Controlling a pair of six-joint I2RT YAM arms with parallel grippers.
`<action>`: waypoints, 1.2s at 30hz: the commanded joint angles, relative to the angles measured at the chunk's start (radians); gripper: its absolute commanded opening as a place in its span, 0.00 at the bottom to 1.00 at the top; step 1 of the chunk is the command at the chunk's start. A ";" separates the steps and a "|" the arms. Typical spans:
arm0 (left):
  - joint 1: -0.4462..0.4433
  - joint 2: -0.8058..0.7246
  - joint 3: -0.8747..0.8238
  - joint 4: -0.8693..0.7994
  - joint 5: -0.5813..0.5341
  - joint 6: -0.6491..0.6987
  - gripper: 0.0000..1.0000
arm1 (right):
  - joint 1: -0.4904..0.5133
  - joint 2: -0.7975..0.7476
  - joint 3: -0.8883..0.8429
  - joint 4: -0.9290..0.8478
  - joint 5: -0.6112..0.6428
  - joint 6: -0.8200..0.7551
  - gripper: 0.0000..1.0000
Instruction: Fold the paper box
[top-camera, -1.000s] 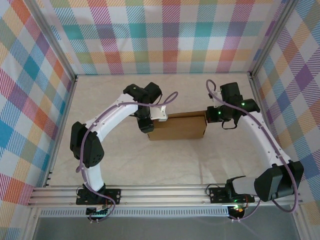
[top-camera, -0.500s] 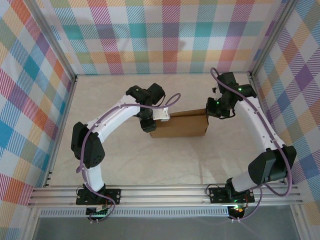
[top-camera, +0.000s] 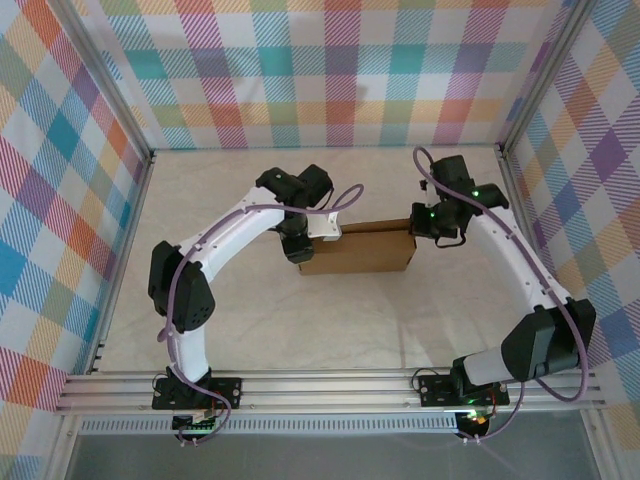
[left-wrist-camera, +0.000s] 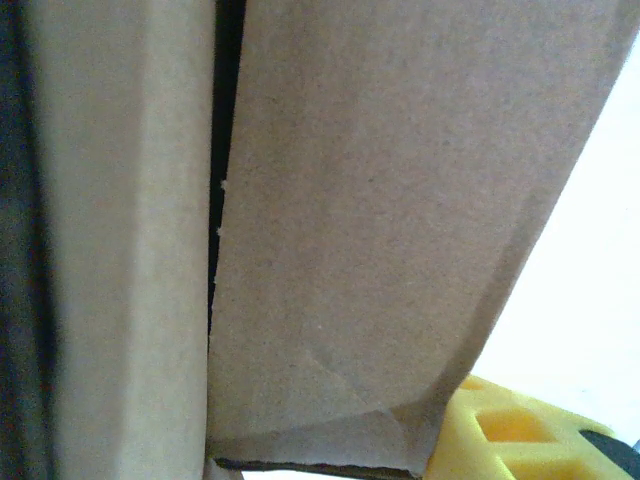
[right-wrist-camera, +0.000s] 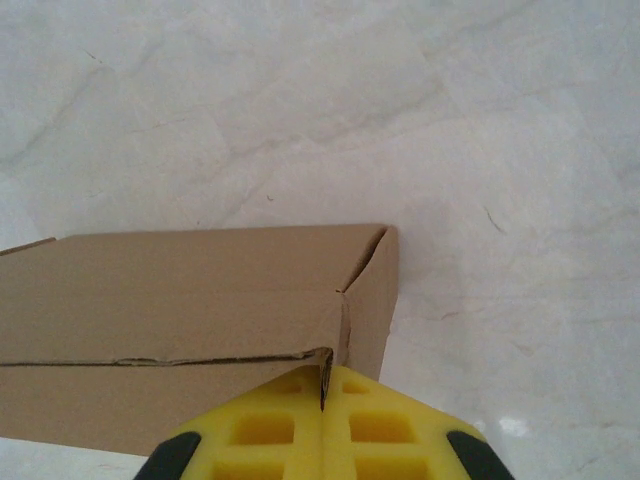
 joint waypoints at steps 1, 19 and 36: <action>-0.011 0.082 -0.014 -0.064 0.040 -0.015 0.31 | 0.032 -0.016 -0.070 0.104 -0.097 -0.091 0.00; 0.013 0.151 0.082 -0.117 0.066 -0.013 0.32 | 0.038 -0.041 -0.098 0.162 -0.139 -0.339 0.00; 0.036 0.150 0.084 -0.123 0.088 0.001 0.31 | 0.087 -0.052 -0.161 0.200 -0.053 -0.472 0.00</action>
